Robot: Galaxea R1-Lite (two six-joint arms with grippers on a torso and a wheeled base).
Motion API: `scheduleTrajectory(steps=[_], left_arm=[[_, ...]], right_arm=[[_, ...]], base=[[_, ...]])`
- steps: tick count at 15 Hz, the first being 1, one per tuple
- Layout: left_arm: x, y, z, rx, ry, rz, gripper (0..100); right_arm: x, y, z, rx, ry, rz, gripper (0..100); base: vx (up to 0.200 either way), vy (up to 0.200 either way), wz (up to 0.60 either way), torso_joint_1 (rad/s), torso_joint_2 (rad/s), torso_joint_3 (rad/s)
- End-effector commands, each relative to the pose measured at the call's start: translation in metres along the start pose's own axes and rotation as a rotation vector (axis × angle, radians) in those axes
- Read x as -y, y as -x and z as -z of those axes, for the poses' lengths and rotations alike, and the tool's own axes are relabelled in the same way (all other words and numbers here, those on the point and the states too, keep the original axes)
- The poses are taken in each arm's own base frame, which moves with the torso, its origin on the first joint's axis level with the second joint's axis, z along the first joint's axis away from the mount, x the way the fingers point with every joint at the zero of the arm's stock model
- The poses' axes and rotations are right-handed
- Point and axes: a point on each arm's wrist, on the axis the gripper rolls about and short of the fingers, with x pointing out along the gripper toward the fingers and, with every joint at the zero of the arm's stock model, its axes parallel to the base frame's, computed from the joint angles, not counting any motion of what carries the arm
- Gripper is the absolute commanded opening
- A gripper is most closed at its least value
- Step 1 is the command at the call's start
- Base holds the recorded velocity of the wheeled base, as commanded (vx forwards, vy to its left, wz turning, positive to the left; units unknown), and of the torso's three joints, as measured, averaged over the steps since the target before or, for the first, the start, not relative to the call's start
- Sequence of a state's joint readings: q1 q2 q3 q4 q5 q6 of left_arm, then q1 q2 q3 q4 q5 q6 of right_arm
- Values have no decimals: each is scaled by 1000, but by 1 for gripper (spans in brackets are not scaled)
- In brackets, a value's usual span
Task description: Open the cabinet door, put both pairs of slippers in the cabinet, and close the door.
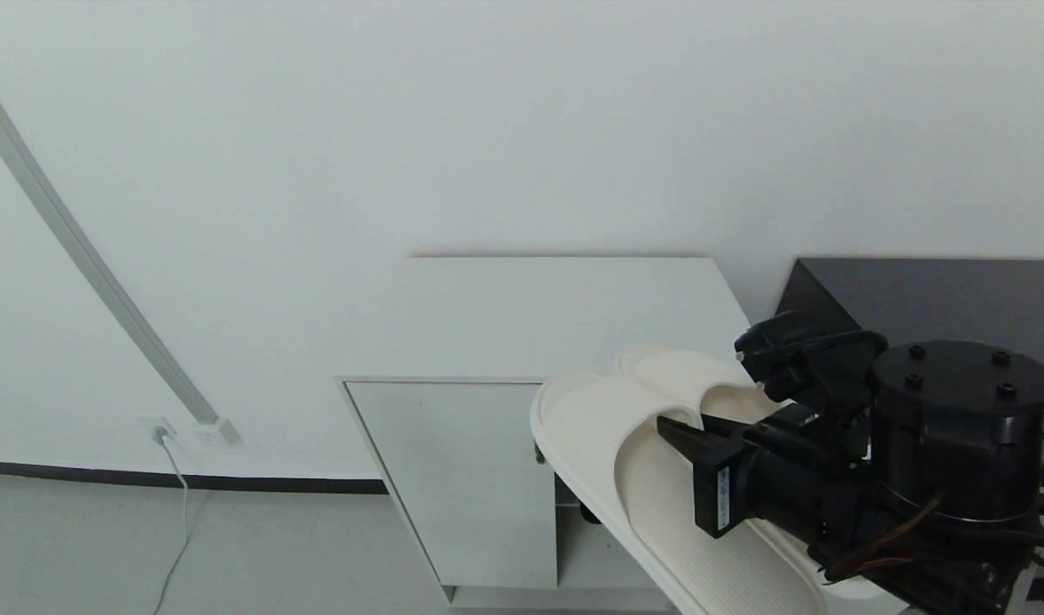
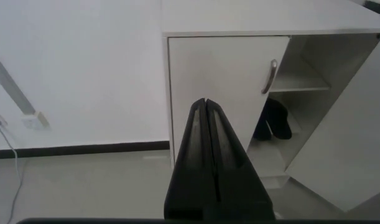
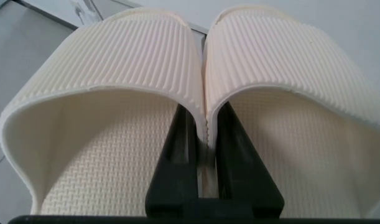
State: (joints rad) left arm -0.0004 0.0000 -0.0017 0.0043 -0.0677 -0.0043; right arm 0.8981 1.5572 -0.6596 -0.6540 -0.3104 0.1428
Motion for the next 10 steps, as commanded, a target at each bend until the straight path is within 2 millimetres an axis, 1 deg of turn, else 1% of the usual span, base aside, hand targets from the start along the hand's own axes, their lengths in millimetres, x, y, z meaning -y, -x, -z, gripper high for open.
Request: scheduleTrajectory(steps=[1, 10], left_arm=[[0, 0, 0, -2, 0, -1, 0], [0, 0, 0, -1, 0, -2, 0]], right_arm=[[0, 0, 1, -3, 1, 1, 0], [0, -1, 4, -13, 6, 2, 0]], base=[[0, 0, 0, 0, 0, 0], [0, 0, 0, 0, 0, 0]])
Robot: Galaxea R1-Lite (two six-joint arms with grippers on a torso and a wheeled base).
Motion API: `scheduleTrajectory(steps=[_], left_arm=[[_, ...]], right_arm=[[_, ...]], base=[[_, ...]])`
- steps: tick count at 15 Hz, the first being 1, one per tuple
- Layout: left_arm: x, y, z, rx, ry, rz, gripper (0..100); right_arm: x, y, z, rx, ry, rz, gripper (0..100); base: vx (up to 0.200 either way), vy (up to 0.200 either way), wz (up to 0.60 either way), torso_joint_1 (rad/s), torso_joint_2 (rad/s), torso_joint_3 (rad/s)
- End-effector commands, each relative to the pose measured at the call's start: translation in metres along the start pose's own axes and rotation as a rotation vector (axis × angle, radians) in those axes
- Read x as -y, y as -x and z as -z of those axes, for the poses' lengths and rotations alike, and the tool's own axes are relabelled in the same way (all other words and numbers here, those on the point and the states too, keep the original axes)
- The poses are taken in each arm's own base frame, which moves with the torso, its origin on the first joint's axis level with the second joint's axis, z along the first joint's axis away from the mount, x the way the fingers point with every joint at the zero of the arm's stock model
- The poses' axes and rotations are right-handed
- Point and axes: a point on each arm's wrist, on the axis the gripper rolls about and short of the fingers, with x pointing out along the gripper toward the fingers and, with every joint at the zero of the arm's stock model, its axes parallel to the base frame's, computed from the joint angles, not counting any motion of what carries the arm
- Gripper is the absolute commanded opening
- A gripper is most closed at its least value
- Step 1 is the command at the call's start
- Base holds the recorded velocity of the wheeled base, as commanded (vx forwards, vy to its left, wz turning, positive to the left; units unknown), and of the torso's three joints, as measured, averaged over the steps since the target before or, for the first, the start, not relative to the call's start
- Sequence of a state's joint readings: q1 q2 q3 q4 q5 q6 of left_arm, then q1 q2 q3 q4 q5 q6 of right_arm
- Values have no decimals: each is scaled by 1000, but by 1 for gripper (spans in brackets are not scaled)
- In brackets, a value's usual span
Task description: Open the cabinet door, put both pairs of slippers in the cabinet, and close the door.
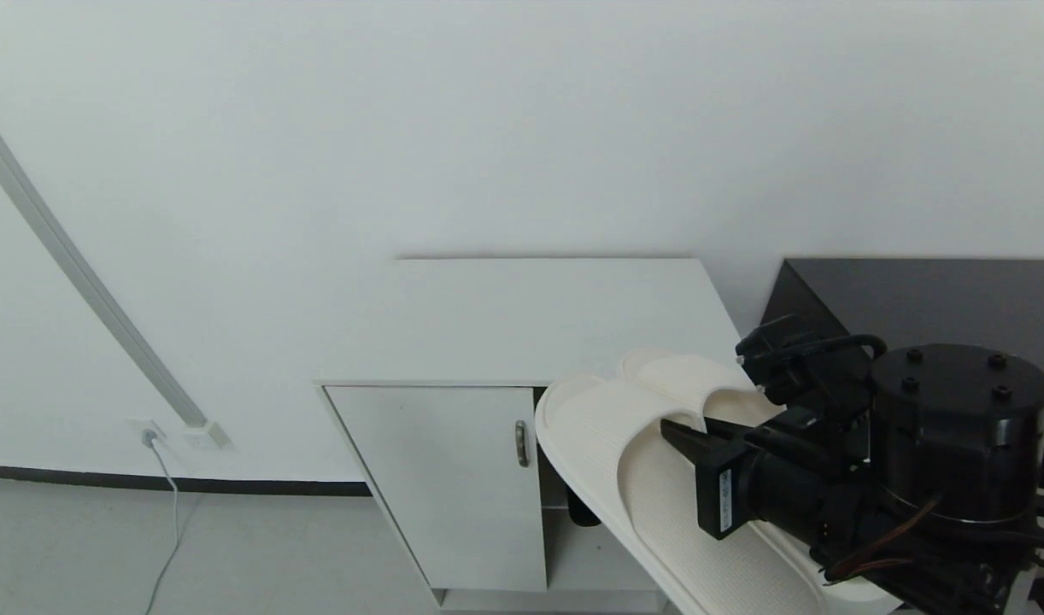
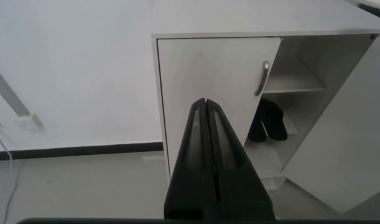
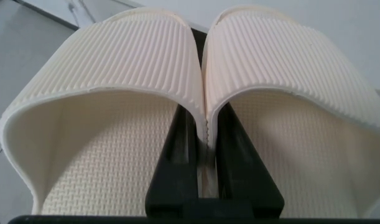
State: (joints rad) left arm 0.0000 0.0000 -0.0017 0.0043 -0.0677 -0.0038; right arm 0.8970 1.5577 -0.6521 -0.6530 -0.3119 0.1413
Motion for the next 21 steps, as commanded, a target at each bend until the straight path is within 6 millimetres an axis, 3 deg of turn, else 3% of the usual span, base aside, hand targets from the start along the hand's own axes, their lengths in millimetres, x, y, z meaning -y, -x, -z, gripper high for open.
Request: scheduleTrajectory(steps=[1, 11, 21], left_arm=[[0, 0, 0, -1, 1, -2, 0], [0, 0, 0, -1, 1, 0, 0], [0, 0, 1, -2, 1, 0, 0]], right_arm=[[-1, -1, 1, -5, 2, -2, 0], [-2, 0, 4, -14, 6, -11, 0], [-4, 1, 6, -21, 10, -17, 0]], base=[[0, 0, 0, 0, 0, 0], [0, 0, 0, -125, 288, 156], [0, 0, 0, -221, 537, 312]])
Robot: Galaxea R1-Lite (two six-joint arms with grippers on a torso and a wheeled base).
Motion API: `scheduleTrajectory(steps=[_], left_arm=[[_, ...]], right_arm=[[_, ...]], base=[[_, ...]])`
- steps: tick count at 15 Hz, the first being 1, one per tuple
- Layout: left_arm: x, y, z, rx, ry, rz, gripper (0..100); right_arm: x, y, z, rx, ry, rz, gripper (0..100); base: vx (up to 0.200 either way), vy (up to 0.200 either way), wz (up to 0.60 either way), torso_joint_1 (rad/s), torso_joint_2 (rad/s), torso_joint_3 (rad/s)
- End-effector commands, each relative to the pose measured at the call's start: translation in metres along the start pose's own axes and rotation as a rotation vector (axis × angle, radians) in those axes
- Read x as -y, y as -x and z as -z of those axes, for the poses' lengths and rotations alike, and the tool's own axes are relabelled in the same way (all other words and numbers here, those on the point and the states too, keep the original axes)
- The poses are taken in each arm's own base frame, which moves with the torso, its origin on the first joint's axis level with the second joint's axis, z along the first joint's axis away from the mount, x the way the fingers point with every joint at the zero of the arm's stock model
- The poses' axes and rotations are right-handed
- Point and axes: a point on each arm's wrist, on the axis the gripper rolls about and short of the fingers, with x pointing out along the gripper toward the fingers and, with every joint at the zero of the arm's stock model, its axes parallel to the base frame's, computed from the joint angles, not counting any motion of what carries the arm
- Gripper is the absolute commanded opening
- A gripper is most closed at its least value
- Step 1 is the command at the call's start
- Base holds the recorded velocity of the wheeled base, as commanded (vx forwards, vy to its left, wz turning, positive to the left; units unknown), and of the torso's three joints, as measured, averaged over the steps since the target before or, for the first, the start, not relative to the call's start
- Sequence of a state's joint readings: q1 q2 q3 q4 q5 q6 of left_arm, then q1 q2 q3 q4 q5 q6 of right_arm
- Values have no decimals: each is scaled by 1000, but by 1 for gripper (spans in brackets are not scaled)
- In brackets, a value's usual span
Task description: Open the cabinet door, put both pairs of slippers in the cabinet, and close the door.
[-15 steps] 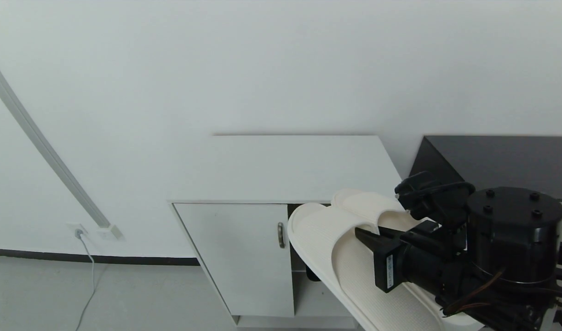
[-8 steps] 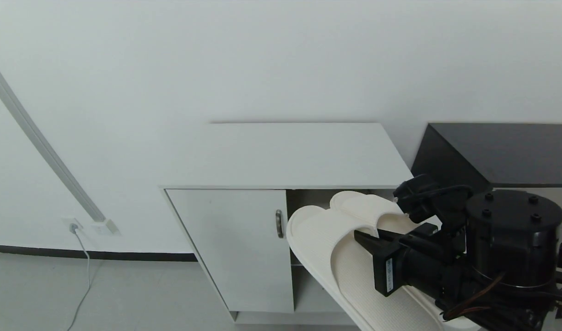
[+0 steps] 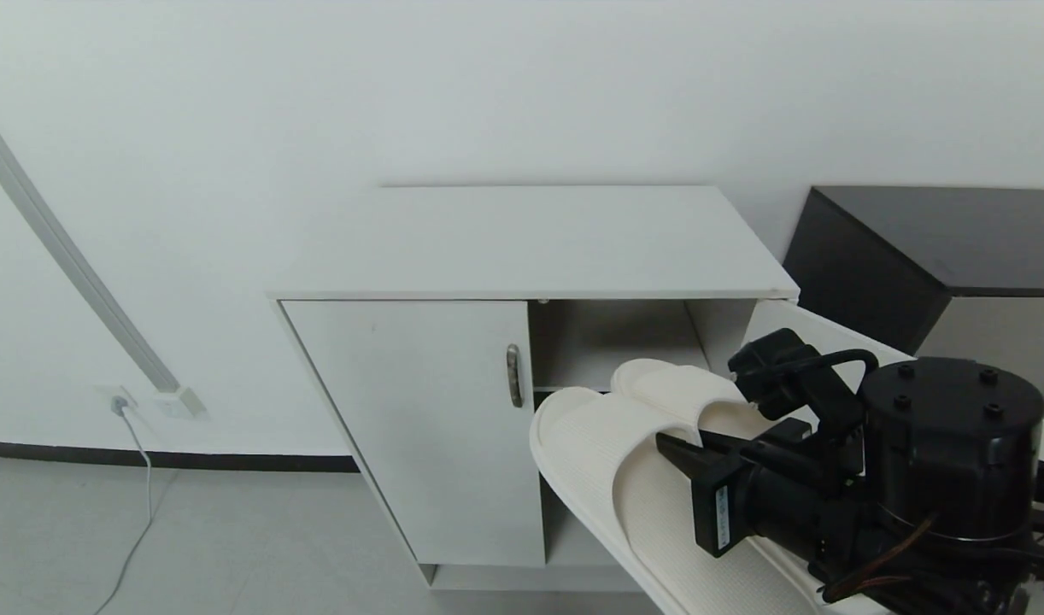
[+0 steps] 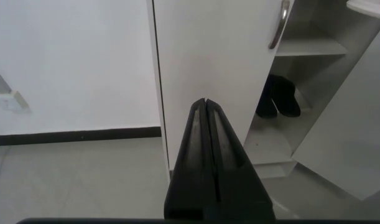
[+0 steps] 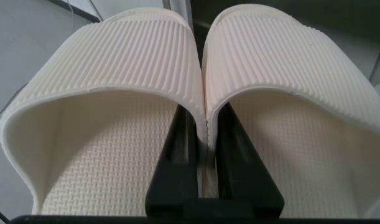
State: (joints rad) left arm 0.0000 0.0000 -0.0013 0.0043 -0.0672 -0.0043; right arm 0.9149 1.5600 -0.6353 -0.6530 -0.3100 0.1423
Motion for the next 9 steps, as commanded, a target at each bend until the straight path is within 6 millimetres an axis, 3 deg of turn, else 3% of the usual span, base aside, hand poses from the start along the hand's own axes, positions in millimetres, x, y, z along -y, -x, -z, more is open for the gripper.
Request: scheduleTrajectory(steps=[1, 9], left_arm=[[0, 0, 0, 0, 0, 0, 0], [0, 0, 0, 0, 0, 0, 0]], right_arm=[[0, 0, 0, -1, 0, -1, 0], [0, -1, 1, -6, 3, -2, 0]], base=[[0, 0, 0, -193, 520, 315], [0, 0, 0, -170, 492, 326]])
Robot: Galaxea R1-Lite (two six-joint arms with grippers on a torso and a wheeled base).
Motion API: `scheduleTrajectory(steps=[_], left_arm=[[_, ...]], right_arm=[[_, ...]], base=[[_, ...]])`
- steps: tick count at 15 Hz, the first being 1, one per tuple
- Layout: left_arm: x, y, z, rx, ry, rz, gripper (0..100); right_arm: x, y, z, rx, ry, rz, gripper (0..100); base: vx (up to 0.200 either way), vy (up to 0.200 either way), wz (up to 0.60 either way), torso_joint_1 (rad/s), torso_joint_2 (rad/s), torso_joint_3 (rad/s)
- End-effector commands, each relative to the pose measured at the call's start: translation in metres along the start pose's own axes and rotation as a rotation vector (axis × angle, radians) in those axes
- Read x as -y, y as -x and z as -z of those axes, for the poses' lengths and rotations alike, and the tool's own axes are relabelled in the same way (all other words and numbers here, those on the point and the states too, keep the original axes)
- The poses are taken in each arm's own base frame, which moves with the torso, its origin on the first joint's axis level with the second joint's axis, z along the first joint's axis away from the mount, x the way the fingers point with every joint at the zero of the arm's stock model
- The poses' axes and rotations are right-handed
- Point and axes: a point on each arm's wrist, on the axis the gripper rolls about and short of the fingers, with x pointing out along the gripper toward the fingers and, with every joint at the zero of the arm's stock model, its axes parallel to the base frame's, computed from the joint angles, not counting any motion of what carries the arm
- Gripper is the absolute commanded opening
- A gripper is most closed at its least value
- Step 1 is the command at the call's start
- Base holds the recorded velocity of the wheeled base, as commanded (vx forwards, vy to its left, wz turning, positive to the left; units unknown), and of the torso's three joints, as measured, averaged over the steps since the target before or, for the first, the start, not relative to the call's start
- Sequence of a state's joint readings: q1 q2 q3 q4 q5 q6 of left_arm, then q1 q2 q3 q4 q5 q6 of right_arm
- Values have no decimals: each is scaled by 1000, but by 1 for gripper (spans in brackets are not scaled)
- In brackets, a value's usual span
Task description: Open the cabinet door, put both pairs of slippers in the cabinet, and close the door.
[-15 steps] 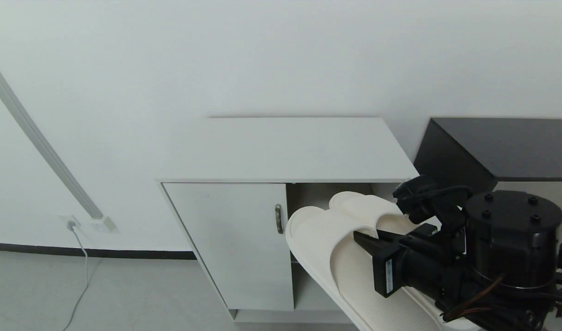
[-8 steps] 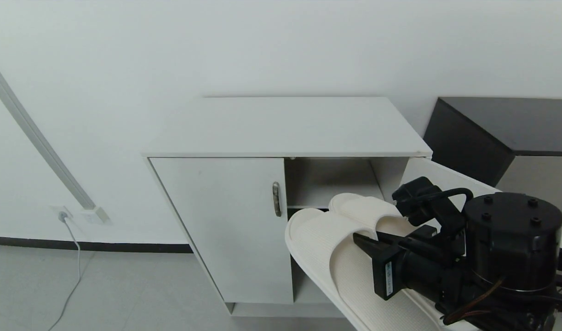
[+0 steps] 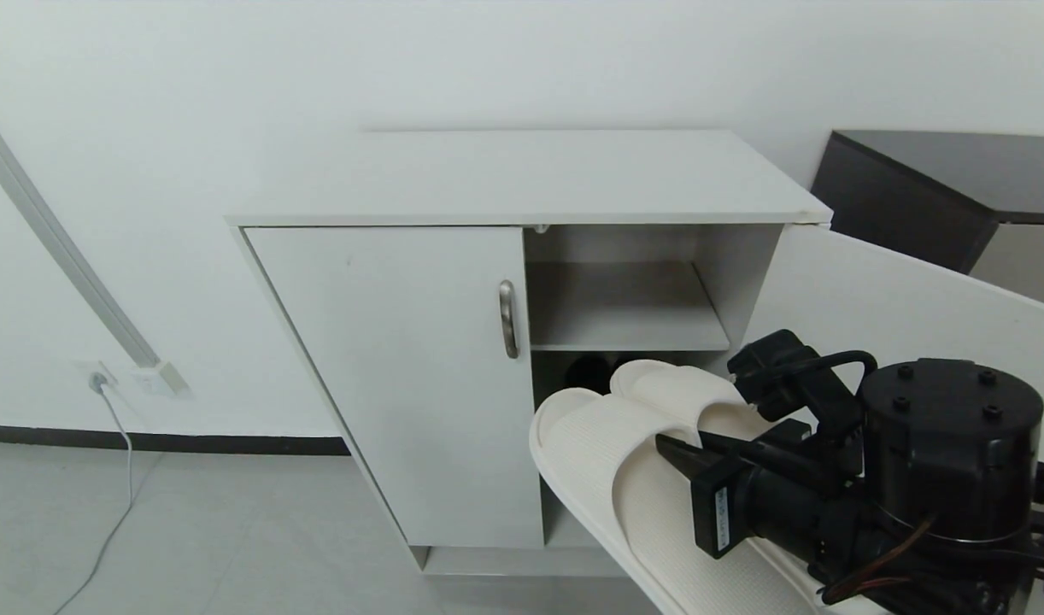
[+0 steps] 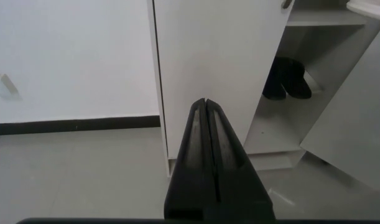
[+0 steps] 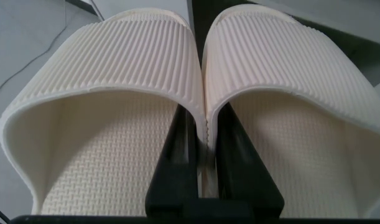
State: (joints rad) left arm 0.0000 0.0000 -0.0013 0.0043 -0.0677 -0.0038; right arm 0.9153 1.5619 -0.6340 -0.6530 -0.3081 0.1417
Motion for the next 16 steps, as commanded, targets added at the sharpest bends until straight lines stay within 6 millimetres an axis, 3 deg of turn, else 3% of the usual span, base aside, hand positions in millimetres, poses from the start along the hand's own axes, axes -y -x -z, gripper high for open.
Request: scheduleTrajectory(steps=[1, 11, 16], left_arm=[[0, 0, 0, -2, 1, 0, 0], [0, 0, 0, 0, 1, 0, 0], [0, 0, 0, 0, 2, 0, 0]], right_arm=[[0, -2, 2, -8, 2, 1, 0], [-2, -2, 6, -22, 8, -6, 0], [-3, -4, 6, -24, 9, -9, 0]], base=[[0, 0, 0, -144, 471, 330], [0, 0, 0, -73, 452, 367], [0, 0, 0, -1, 114, 110]])
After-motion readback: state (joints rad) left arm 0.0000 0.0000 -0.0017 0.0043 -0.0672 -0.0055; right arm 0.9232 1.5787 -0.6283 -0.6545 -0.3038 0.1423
